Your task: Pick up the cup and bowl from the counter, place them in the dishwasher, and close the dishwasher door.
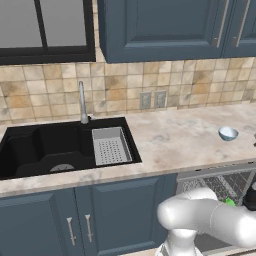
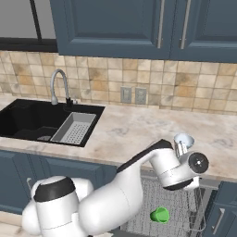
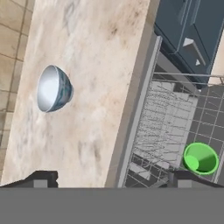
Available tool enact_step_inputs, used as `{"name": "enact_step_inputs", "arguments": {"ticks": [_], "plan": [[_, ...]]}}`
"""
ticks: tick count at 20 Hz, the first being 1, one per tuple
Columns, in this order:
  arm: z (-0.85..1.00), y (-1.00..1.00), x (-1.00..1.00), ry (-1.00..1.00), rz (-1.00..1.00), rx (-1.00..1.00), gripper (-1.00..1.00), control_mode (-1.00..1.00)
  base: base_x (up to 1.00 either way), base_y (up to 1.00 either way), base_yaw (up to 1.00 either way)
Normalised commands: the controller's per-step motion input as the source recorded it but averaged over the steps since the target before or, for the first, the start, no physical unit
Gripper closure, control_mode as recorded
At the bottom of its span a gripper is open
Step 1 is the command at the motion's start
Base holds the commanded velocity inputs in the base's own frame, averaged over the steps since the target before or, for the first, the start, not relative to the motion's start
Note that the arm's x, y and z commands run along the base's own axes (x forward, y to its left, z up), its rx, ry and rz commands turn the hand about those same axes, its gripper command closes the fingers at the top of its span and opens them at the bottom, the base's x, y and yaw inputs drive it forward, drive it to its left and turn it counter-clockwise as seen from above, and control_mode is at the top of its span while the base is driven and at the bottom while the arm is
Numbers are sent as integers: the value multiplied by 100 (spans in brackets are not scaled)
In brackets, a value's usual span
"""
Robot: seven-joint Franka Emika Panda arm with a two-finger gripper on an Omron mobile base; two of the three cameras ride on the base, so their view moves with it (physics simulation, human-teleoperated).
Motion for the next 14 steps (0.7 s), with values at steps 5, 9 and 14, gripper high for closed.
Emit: {"name": "enact_step_inputs", "arguments": {"ticks": [5,9,14], "plan": [[29,0,0,0,0,0,-100,-100,0,0,0],[8,0,9,0,0,0,-100,-100,0,0,0],[0,0,27,0,1,0,-100,-100,0,0,0]]}}
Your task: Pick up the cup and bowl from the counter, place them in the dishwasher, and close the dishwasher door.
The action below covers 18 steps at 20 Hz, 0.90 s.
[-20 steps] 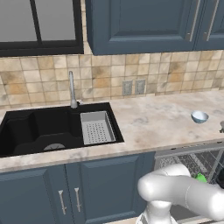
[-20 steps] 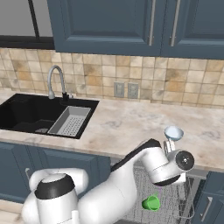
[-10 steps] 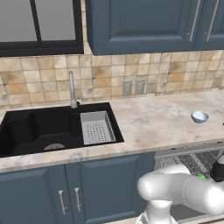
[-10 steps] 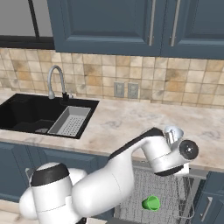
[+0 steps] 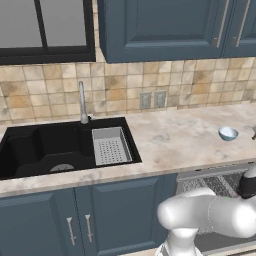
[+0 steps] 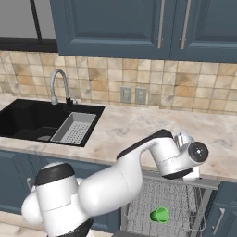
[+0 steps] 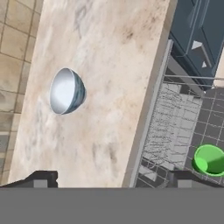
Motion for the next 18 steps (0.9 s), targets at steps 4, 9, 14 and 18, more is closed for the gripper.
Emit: {"name": "enact_step_inputs", "arguments": {"ticks": [4,9,14,18], "plan": [[0,0,30,0,1,0,-100,-100,0,0,0],[0,0,34,0,2,0,-100,-100,0,0,0],[0,0,32,0,3,0,-100,-100,0,0,0],[-3,-1,24,0,3,0,-100,-100,0,0,0]]}}
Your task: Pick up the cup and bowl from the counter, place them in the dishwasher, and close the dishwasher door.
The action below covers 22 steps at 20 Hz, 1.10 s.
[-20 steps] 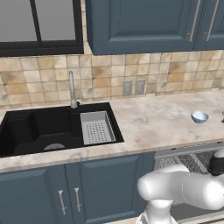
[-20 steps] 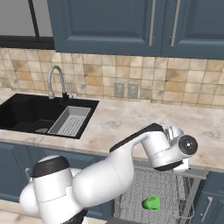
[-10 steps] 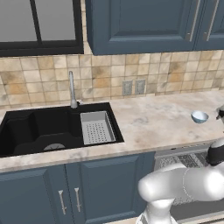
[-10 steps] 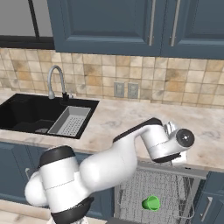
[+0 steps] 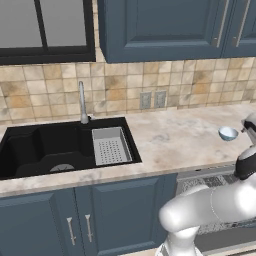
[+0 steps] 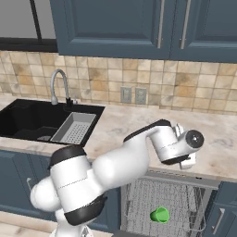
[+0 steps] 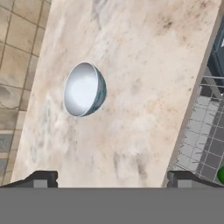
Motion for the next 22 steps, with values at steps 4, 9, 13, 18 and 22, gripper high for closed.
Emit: {"name": "enact_step_inputs", "arguments": {"ticks": [4,9,13,18,22], "plan": [[-17,-8,15,0,3,0,-100,-100,0,0,0],[-27,-16,16,0,3,0,-100,-100,0,0,0],[-9,-13,22,0,1,0,-100,-100,0,0,0],[0,-12,26,0,0,0,-100,-100,0,0,0],[-15,-8,31,0,1,0,-100,-100,0,0,0]]}}
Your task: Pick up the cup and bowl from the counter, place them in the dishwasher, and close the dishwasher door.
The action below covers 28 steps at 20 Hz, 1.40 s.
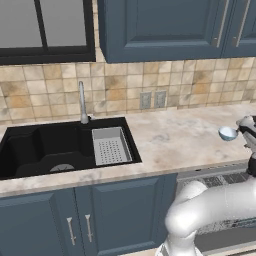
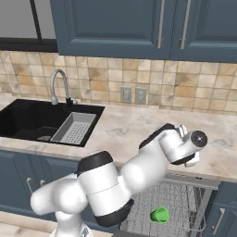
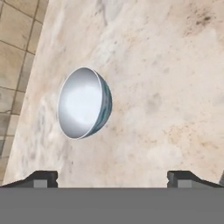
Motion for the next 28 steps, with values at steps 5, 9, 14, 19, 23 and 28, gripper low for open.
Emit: {"name": "enact_step_inputs", "arguments": {"ticks": [5,9,14,19,23,28], "plan": [[-21,-6,29,0,2,0,-100,-100,0,0,0],[-20,-12,23,0,1,0,-100,-100,0,0,0],[-16,-18,25,0,1,0,-100,-100,0,0,0],[-16,-16,26,0,1,0,-100,-100,0,0,0],[-16,-14,28,0,1,0,-100,-100,0,0,0],[-14,-16,32,0,1,0,-100,-100,0,0,0]]}}
